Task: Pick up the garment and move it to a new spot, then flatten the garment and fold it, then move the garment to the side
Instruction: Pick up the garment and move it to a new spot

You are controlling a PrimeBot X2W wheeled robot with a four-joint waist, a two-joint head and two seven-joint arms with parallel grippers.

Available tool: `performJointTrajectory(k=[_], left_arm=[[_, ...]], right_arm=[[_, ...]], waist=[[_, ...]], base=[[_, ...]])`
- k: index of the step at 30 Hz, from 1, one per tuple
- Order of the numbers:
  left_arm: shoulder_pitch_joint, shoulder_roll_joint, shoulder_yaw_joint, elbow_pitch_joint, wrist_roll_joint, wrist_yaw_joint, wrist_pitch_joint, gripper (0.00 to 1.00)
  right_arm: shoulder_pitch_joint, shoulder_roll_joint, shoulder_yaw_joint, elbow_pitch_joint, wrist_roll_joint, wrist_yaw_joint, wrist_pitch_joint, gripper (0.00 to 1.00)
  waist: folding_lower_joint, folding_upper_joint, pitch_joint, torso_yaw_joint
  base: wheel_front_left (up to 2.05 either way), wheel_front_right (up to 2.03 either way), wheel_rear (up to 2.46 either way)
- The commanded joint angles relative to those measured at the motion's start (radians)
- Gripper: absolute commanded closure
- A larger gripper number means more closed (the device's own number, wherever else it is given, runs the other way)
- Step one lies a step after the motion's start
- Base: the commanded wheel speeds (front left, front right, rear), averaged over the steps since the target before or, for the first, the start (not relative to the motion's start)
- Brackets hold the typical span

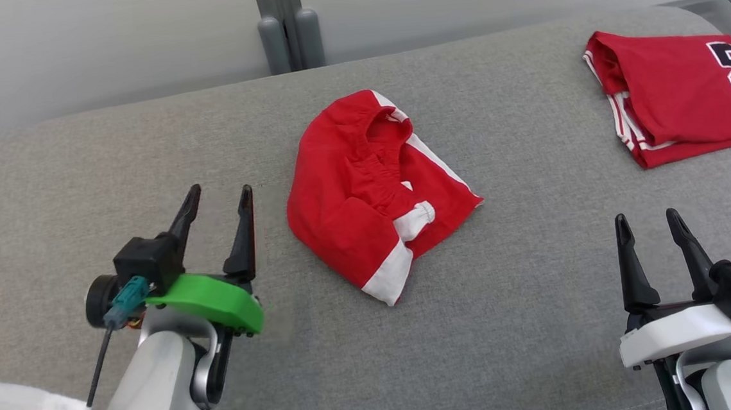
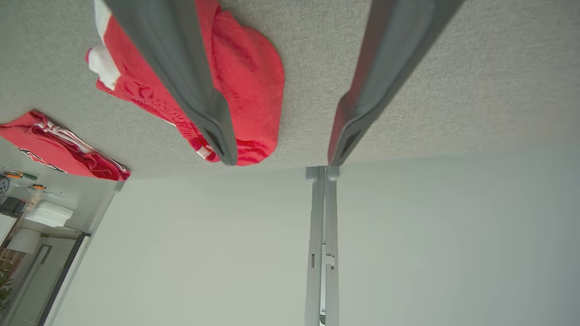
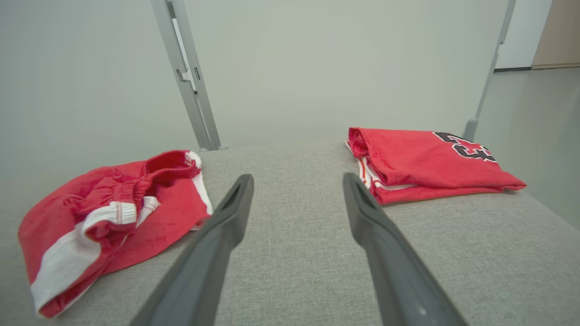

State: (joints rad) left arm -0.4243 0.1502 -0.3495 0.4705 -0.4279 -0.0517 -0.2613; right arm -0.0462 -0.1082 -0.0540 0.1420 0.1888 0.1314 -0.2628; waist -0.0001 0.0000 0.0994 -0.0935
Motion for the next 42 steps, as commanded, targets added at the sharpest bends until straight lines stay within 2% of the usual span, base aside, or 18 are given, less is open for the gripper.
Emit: performJointTrajectory(k=[1, 13, 22, 29, 42], left_arm=[[0.036, 0.016, 0.019, -0.020, 0.012, 0.010, -0.004, 0.00], [0.241, 0.062, 0.179, -0.179, 0.055, 0.016, -0.004, 0.00], [0.392, 0.047, 0.278, -0.264, 0.068, 0.016, -0.004, 0.00], [0.458, 0.039, 0.305, -0.292, 0.075, -0.010, -0.004, 0.00], [0.493, 0.010, 0.329, -0.286, 0.094, -0.028, -0.004, 0.00]], right_arm=[[0.013, -0.001, 0.000, -0.005, 0.001, -0.002, -0.003, 0.00], [0.042, 0.003, 0.029, -0.020, -0.003, -0.002, -0.003, 0.00], [0.070, 0.004, 0.052, -0.030, 0.001, -0.002, -0.003, 0.00], [0.092, 0.003, 0.062, -0.030, 0.004, -0.002, -0.003, 0.00], [0.104, 0.012, 0.083, -0.015, 0.013, -0.002, -0.003, 0.00]], waist=[[0.0001, 0.0000, -0.042, 0.046], [0.0001, 0.0000, -0.097, 0.100], [0.0001, 0.0000, -0.119, 0.106], [0.0001, 0.0000, -0.126, 0.114], [0.0001, 0.0000, -0.130, 0.120]], base=[[0.00, 0.00, 0.00], [0.00, 0.00, 0.00], [0.00, 0.00, 0.00], [0.00, 0.00, 0.00], [0.00, 0.00, 0.00]])
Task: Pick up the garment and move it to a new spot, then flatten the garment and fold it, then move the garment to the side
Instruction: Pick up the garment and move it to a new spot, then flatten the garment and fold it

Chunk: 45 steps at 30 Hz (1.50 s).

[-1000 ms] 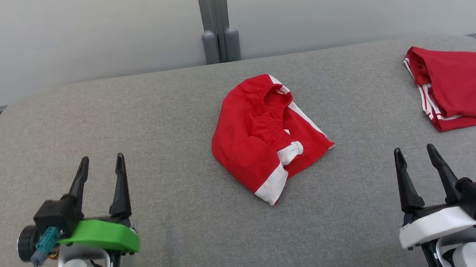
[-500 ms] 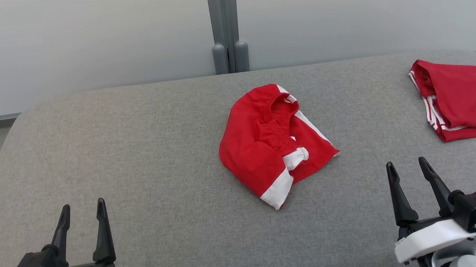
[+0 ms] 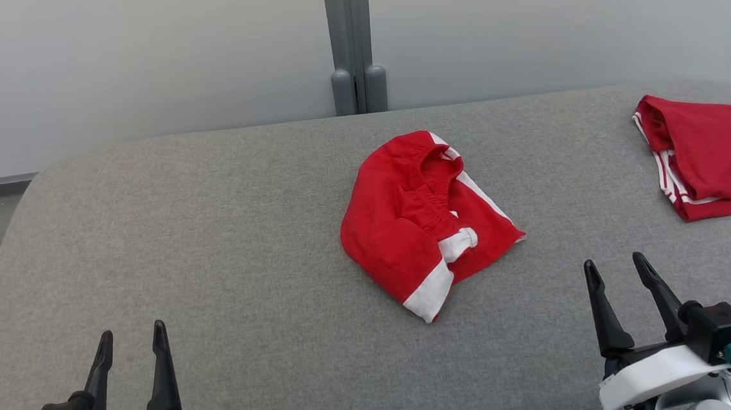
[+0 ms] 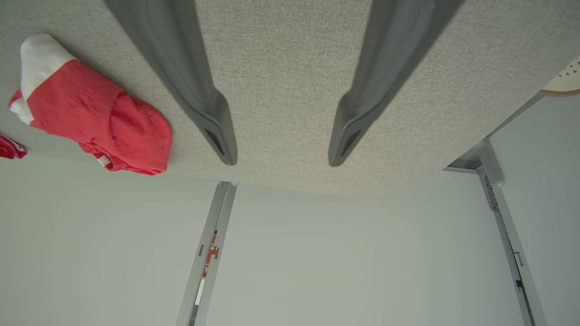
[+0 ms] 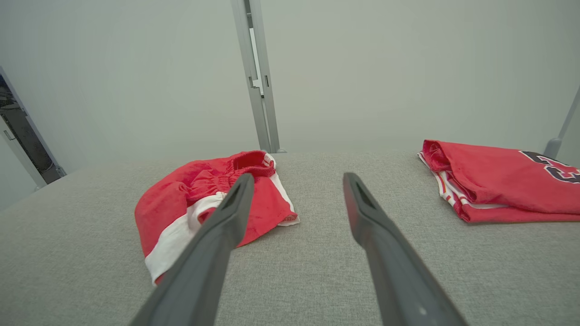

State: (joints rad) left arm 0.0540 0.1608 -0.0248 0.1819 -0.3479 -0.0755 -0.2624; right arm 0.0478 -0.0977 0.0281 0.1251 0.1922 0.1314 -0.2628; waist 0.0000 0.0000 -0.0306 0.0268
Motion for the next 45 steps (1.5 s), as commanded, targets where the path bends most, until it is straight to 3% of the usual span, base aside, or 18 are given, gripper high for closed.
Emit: performJointTrajectory(k=[1, 45], left_arm=[[0.015, -0.002, 0.006, 0.003, 0.016, -0.006, -0.003, 0.00], [0.001, -0.039, 0.040, 0.030, 0.061, -0.039, -0.003, 0.00]], right_arm=[[0.011, 0.002, 0.001, 0.002, 0.010, -0.002, -0.003, 0.00], [0.001, -0.006, 0.001, 0.029, 0.012, -0.002, -0.003, 0.00]], waist=[[0.0000, 0.0000, 0.000, 0.000], [0.0000, 0.0000, -0.006, 0.006]], base=[[0.00, 0.00, 0.00], [0.00, 0.00, 0.00]])
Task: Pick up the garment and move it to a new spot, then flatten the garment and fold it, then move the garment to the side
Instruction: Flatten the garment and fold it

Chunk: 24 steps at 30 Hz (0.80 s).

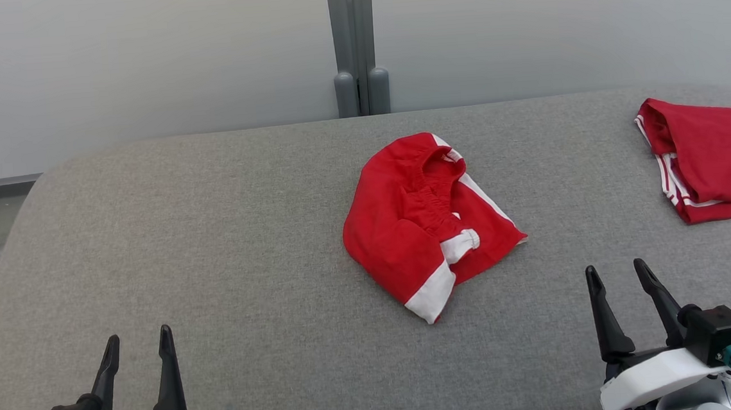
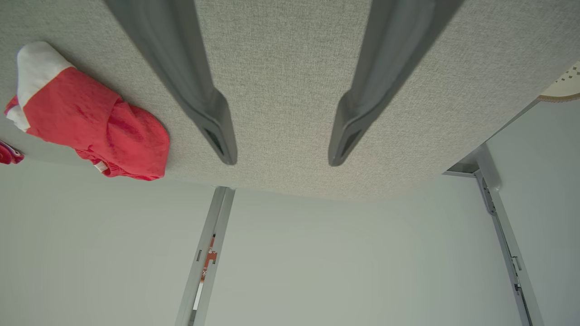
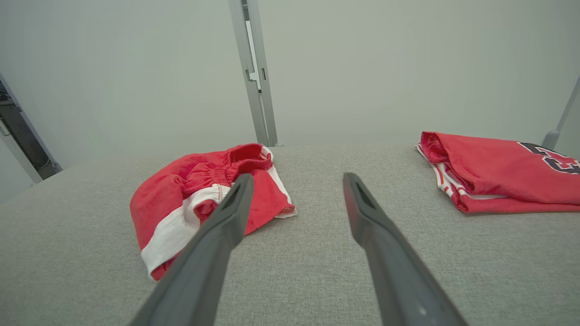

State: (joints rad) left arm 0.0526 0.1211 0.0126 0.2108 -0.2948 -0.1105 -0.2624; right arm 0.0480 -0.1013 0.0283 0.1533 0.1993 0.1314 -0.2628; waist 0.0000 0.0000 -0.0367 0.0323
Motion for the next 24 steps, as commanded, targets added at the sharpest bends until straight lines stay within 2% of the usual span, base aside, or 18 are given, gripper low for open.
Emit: performJointTrajectory(k=[1, 11, 24], left_arm=[[0.002, 0.000, 0.002, 0.002, 0.009, -0.004, -0.003, 0.00], [-0.017, -0.012, -0.010, 0.008, 0.026, -0.008, -0.003, 0.00], [-0.098, -0.028, -0.061, 0.033, 0.034, -0.016, -0.003, 0.00]], right_arm=[[-0.002, -0.002, 0.002, 0.002, 0.004, -0.002, -0.003, 0.00], [-0.118, -0.023, 0.057, 0.047, 0.011, -0.002, -0.003, 0.00], [-0.402, -0.078, 0.162, 0.273, 0.027, -0.002, 0.002, 0.00]], waist=[[0.0000, 0.0000, 0.000, 0.001], [0.0000, 0.0000, 0.024, 0.024], [0.0000, 0.0000, 0.122, 0.125]], base=[[0.00, 0.00, 0.00], [0.00, 0.00, 0.00], [0.00, 0.00, 0.00]])
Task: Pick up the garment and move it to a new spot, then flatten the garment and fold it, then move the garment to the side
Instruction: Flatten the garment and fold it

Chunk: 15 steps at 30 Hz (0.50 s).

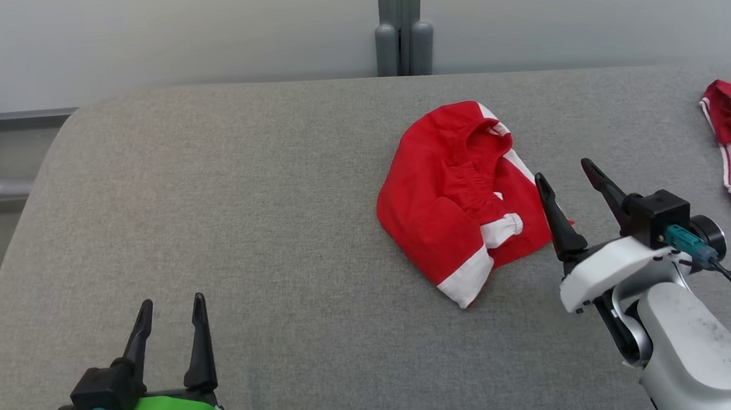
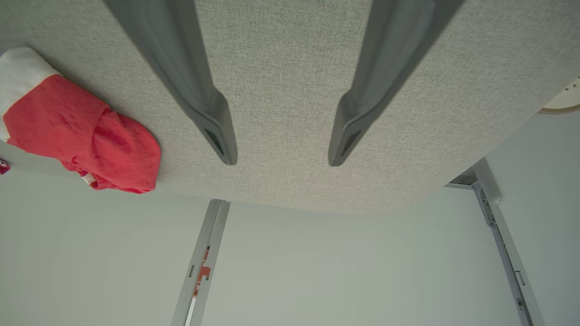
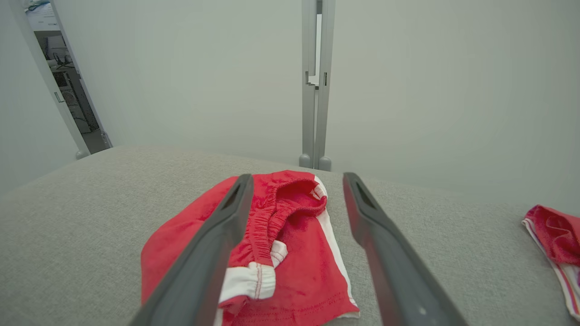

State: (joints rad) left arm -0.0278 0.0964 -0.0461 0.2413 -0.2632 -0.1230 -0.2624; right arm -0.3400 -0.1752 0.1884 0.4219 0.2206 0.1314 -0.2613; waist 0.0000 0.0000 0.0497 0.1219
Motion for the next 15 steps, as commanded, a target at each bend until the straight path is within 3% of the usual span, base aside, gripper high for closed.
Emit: performJointTrajectory(k=[1, 15], left_arm=[[-0.024, -0.005, -0.007, 0.004, 0.004, -0.004, -0.003, 0.00], [-0.091, -0.025, -0.030, 0.027, 0.008, -0.007, -0.003, 0.00]], right_arm=[[-0.032, -0.007, 0.007, 0.031, 0.008, -0.002, 0.000, 0.00], [-0.093, 0.004, 0.070, 0.326, 0.117, -0.002, -0.003, 0.00]], waist=[[0.0000, 0.0000, 0.045, 0.046], [0.0000, 0.0000, 0.126, 0.131]], base=[[0.00, 0.00, 0.00], [0.00, 0.00, 0.00]])
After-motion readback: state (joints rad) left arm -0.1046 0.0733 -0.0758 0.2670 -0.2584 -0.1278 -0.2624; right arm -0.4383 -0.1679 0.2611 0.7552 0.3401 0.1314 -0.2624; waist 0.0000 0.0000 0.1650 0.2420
